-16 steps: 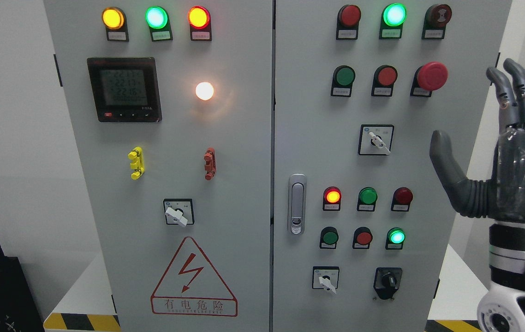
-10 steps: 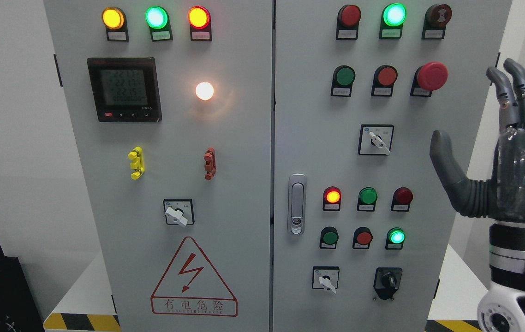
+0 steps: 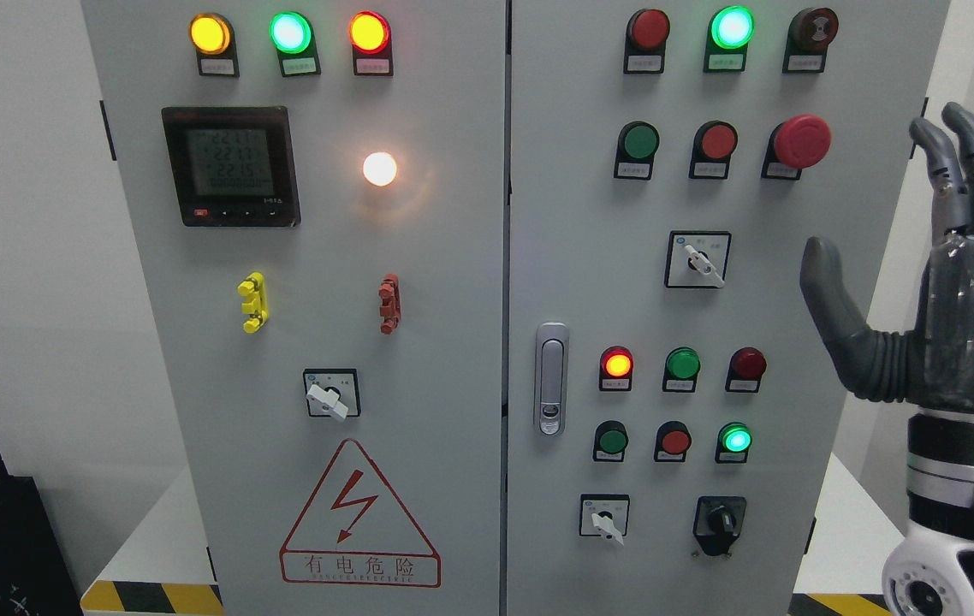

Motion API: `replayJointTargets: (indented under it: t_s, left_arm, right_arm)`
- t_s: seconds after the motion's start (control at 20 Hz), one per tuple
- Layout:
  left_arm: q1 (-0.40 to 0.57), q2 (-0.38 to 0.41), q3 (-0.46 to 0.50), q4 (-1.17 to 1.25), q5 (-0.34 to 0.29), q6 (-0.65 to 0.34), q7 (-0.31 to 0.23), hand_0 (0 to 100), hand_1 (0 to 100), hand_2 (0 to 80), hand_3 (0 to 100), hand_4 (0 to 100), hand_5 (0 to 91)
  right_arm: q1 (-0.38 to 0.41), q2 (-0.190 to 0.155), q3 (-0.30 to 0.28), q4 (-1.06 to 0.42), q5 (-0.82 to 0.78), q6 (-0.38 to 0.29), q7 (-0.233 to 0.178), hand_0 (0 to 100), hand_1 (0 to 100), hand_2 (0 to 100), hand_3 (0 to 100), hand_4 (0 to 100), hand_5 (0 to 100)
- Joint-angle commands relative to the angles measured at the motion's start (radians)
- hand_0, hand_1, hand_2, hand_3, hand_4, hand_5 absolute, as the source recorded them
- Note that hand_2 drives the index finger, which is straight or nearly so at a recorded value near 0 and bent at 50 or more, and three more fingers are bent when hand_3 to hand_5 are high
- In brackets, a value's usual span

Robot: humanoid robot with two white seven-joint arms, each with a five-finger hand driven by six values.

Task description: Rotate and turn off gray switch

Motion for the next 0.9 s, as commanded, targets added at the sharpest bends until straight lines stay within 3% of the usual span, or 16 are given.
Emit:
replayJointTargets:
  t_s: [0.0, 0.05, 0.1, 0.2, 0.35, 0.45, 0.55, 0.6, 0.85]
  left_arm:
    - [-0.009, 0.001, 0.008, -0.025, 0.020, -0.001, 0.004, 12, 39, 0.0, 0, 0, 0.0]
    - [-0.009, 0.000, 0.008, -0.025, 0.020, -0.001, 0.004, 12, 39, 0.0, 0, 0, 0.0]
    - [-0.009, 0.000, 0.008, -0.025, 0.020, -0.001, 0.003, 12, 39, 0.0, 0, 0, 0.0]
    - [-0.009, 0.000, 0.008, -0.025, 0.020, -0.001, 0.003, 12, 39, 0.0, 0, 0, 0.0]
    - [-0.009, 0.000, 0.008, -0.025, 0.020, -0.001, 0.003, 12, 39, 0.0, 0, 0, 0.0]
    - [-0.009, 0.000, 0.008, -0.025, 0.020, -0.001, 0.003, 12, 39, 0.0, 0, 0, 0.0]
    - [-0.009, 0.000, 0.008, -0.025, 0.020, -0.001, 0.003, 12, 39, 0.0, 0, 0, 0.0]
    - [-0.009, 0.000, 0.008, -0.025, 0.020, -0.001, 0.003, 12, 39, 0.0, 0, 0, 0.0]
    - [-0.009, 0.000, 0.008, -0.025, 0.020, -0.001, 0.003, 12, 39, 0.0, 0, 0, 0.0]
  right_arm:
    - [0.002, 0.032, 0.004, -0.004, 0.000, 0.000, -0.003, 39, 21, 3, 42, 39, 44]
    - [0.002, 0.037, 0.004, -0.004, 0.000, 0.000, -0.003, 37, 25, 6, 45, 45, 54]
    - [0.005, 0.040, 0.006, -0.004, 0.000, 0.000, -0.003, 37, 25, 7, 45, 46, 56]
    - [0.013, 0.048, 0.007, -0.003, 0.000, 0.000, -0.003, 33, 30, 11, 55, 65, 82]
    - [0.025, 0.072, 0.016, -0.003, 0.000, 0.002, -0.005, 27, 32, 14, 63, 78, 98]
    - [0.031, 0.077, 0.024, -0.003, 0.000, 0.019, -0.003, 26, 32, 17, 67, 84, 100]
    - [0.034, 0.077, 0.053, -0.003, 0.000, 0.078, -0.003, 25, 32, 19, 69, 87, 100]
    - [0.034, 0.077, 0.072, -0.003, 0.000, 0.106, -0.003, 24, 30, 26, 77, 92, 100]
    - [0.053, 0.089, 0.113, 0.006, -0.002, 0.145, -0.003, 18, 29, 36, 81, 94, 100]
